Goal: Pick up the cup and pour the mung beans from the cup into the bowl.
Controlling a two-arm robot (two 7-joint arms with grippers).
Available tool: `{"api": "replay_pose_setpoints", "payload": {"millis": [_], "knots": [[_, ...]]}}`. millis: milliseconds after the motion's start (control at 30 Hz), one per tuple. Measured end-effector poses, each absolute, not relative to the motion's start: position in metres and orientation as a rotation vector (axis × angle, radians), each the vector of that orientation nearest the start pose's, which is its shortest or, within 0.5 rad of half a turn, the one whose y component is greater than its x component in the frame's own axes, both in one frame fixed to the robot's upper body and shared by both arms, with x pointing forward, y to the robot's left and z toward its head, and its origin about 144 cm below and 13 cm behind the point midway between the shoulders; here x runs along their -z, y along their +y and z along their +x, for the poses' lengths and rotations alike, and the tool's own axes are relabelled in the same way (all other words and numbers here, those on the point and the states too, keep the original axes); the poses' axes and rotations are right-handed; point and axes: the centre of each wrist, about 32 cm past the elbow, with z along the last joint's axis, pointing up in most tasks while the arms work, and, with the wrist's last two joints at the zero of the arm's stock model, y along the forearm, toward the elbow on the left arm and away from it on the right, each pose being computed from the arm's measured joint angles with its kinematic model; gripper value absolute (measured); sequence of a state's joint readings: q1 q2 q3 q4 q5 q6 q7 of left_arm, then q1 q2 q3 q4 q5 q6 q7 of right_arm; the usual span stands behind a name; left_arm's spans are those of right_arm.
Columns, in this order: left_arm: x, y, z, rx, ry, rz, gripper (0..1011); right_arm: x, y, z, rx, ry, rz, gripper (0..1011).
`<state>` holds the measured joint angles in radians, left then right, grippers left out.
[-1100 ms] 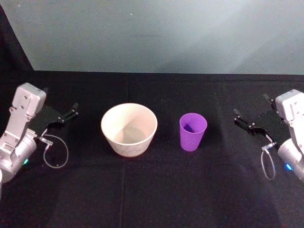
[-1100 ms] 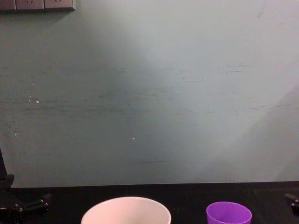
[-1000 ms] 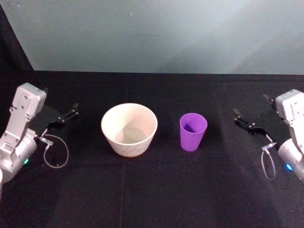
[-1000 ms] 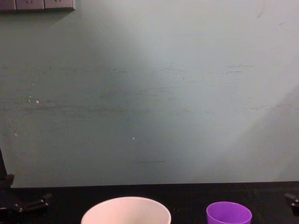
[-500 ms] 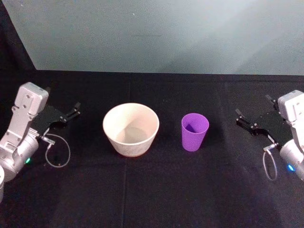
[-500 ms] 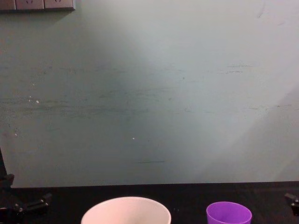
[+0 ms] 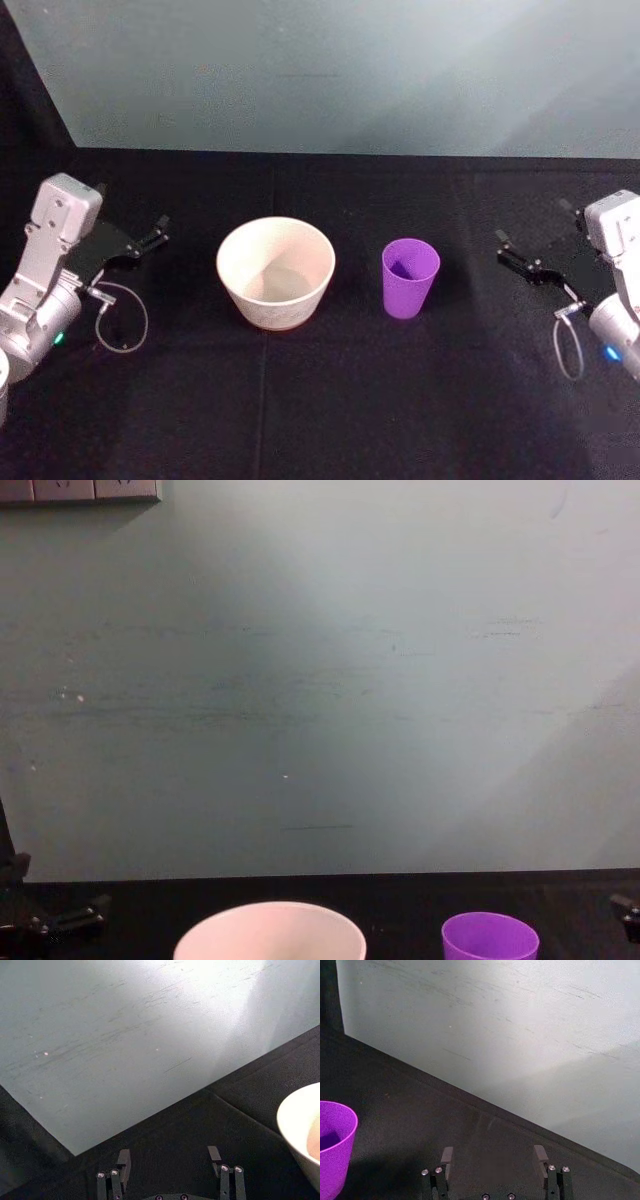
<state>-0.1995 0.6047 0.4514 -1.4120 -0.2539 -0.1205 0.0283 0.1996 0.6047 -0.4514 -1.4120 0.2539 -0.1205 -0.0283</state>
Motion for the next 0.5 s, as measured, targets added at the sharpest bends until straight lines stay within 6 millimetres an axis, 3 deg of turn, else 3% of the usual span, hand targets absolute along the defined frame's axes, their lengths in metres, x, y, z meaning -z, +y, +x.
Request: {"api": "replay_pose_setpoints", "payload": {"millis": [500], "knots": [[-1.1398, 0.3097, 0.4886, -1.248, -0.285, 0.305, 1000, -1.1398, -0.3096, 0.4886, 1.248, -0.285, -0.304, 1003]]}}
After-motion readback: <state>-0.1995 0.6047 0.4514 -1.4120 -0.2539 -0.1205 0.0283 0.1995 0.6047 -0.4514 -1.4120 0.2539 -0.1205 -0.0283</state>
